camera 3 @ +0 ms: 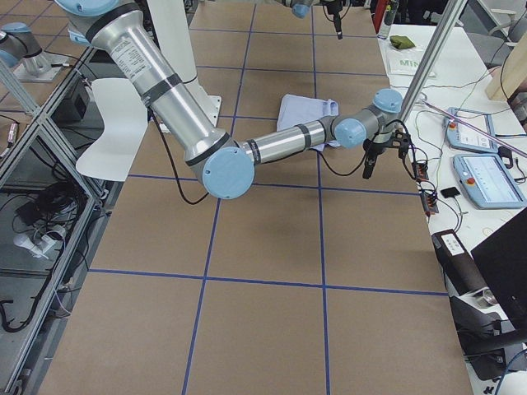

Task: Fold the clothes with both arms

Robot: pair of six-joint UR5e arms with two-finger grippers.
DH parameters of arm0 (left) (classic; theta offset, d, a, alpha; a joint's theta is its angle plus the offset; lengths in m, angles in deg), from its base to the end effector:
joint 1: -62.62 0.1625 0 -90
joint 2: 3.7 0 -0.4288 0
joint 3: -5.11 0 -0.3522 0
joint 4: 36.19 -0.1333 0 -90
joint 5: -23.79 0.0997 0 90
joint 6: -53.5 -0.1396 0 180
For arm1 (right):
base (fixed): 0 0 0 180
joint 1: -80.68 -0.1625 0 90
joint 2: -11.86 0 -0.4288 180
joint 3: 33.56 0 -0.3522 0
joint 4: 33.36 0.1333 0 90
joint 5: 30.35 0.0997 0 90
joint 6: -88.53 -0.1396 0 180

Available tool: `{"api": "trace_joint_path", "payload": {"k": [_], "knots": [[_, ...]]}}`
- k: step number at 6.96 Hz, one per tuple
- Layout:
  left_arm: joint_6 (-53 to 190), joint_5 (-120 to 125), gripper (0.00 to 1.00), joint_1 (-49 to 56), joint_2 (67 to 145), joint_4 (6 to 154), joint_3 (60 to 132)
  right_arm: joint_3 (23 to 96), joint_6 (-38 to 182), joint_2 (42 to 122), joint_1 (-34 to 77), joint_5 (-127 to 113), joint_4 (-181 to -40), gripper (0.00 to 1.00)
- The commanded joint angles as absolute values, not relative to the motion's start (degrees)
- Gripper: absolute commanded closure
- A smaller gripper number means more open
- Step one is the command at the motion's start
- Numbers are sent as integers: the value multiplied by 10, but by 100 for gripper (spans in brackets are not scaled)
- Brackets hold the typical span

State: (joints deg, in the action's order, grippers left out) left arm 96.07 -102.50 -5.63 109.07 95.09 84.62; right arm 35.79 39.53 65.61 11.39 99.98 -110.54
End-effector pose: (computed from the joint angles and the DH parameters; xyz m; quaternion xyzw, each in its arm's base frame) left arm 0.1974 -0.6316 0.4696 0.2145 0.4633 -0.0153 0.8597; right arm -0.2184 -0.6991 0.4597 -0.0019 -0.4059 0.1403 0.9031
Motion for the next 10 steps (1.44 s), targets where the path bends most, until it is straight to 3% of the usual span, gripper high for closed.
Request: {"api": "trace_joint_path", "payload": {"k": [1, 3, 5, 10], "knots": [[756, -1033, 16, -133, 1020, 945, 845, 366, 577, 714, 39, 1033, -1139, 0], [622, -1050, 1, -194, 979, 887, 846, 400, 720, 773, -7, 1032, -1197, 0], [599, -1070, 1, -219, 958, 797, 897, 501, 740, 878, -10, 1032, -1197, 0], [606, -1071, 1, -218, 892, 743, 990, 547, 737, 928, -10, 1043, -1193, 0]]}}
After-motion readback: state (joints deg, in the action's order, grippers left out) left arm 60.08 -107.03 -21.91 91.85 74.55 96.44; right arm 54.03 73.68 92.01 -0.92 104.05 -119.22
